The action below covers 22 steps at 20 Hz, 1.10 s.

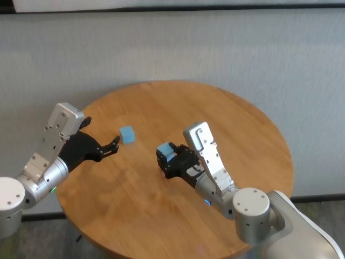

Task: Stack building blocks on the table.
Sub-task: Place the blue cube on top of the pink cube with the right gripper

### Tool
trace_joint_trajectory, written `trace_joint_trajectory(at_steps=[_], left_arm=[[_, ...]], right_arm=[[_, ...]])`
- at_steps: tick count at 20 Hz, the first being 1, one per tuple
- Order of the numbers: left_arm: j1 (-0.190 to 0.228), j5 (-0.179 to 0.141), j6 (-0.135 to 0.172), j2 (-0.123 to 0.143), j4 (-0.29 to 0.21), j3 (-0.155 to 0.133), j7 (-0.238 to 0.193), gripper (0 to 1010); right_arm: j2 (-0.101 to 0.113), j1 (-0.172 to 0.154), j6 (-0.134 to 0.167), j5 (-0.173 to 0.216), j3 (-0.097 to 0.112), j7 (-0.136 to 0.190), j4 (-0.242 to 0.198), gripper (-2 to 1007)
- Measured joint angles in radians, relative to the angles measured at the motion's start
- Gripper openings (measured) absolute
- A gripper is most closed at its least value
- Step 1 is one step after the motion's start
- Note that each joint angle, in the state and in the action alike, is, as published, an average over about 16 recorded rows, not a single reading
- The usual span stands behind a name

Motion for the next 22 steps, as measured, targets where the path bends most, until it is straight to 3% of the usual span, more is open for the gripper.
trace_joint_trajectory(at_steps=[11, 22], left_arm=[[0.0, 0.0, 0.0, 0.0, 0.0, 0.0, 0.0, 1000], [0.0, 0.0, 0.0, 0.0, 0.0, 0.0, 0.0, 1000]], right_arm=[[0.018, -0.021, 0.016, -0.003, -0.001, 0.007, -0.033, 357], [0.027, -0.028, 0.019, -0.01, -0.005, 0.006, -0.04, 357]])
